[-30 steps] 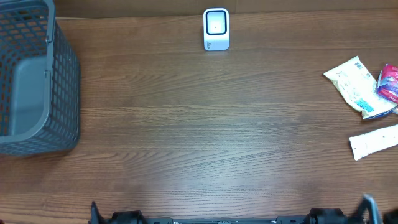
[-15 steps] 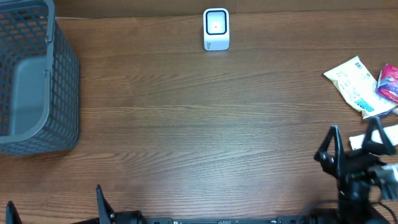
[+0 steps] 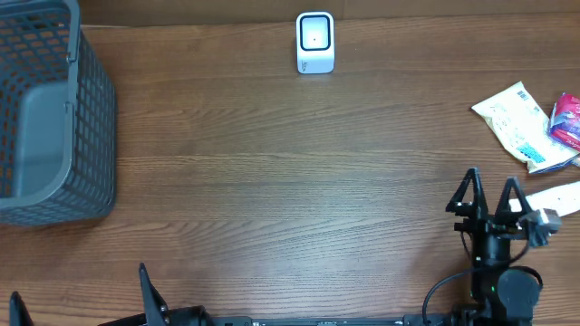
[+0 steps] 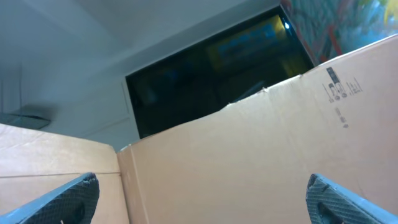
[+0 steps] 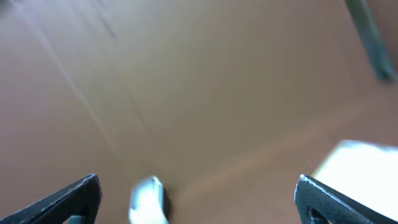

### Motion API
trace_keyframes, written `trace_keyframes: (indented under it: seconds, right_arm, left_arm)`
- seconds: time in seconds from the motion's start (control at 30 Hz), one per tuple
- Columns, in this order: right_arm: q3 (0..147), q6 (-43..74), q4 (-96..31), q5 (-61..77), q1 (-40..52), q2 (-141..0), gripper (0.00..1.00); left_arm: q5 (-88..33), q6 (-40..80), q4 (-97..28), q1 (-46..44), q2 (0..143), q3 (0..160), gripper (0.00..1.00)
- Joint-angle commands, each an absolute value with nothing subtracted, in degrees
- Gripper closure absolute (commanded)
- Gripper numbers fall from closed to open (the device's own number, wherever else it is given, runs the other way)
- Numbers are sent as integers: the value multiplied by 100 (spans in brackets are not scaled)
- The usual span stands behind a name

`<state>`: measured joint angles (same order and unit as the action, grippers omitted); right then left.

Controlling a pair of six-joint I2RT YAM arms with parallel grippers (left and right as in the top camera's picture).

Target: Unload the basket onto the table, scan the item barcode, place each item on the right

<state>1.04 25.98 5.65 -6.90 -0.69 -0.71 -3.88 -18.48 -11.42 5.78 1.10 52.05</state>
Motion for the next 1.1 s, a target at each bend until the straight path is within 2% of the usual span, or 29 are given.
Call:
trace_keyframes:
  seconds: [0.0,0.1,0.7,1.07]
  right_arm:
    - [45,2663,108,-1251,-43,-27,0]
    - [45,2661,-366,-1328,-43,-27,0]
    - [47,2512,-346,-1409,-43,-287,0]
    - [47,2512,-346,-1409,-43,-287,0]
  left_arm:
    - [-591,-1562,-1153,631,25,5144,0]
    - [-679,-1564,-1153,631,25,5135,0]
    - [-779,-1153,-1323,635,25,5131,0]
    - [-932,-1221,-3221,642,27,5057,0]
